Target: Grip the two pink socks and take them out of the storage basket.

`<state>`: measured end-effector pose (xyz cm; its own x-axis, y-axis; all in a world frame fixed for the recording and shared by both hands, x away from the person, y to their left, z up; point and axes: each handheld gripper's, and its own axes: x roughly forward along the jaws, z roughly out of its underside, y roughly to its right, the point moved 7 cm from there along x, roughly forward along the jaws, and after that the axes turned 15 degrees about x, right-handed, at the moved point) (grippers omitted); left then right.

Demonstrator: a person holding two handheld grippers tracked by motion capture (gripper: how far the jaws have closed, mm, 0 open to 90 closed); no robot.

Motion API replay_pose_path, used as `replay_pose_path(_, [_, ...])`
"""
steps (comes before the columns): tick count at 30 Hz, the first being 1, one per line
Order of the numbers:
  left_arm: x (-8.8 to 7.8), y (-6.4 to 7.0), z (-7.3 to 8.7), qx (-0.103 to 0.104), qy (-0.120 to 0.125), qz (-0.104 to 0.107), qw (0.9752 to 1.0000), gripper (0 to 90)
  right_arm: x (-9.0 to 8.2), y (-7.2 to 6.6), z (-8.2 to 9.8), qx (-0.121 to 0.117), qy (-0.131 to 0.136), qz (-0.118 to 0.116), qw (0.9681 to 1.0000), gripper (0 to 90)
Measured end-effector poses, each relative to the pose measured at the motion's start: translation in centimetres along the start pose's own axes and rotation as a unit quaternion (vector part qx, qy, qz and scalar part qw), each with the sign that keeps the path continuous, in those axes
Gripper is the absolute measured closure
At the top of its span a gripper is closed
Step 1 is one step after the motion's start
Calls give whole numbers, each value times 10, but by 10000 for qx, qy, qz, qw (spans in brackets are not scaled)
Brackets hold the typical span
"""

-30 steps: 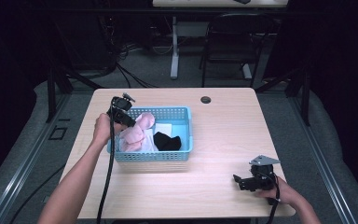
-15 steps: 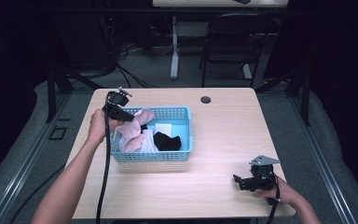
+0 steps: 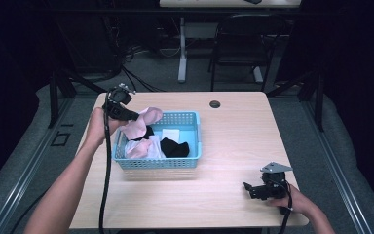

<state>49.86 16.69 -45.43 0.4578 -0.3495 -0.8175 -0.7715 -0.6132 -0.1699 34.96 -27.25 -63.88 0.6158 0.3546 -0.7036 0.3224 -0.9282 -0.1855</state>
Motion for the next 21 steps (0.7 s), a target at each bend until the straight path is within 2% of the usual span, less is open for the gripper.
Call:
replay_pose_path(5, [-10, -3, -3, -5, 26, -56, 10000, 878, 0, 0, 0, -9, -10, 13, 10000, 0])
replay_pose_path(7, [-19, -7, -2, -23, 37, -78, 10000, 878, 0, 0, 0, -11, -4, 13, 10000, 0])
replay_pose_path(12, [-35, -15, 4, -67, -8, -98, 9999, 878, 0, 0, 0, -3, -18, 12, 10000, 0])
replay_pose_path(21, [-70, -34, 19, -222, -35, -309, 9993, 878, 0, 0, 0, -9, -4, 10, 10000, 0])
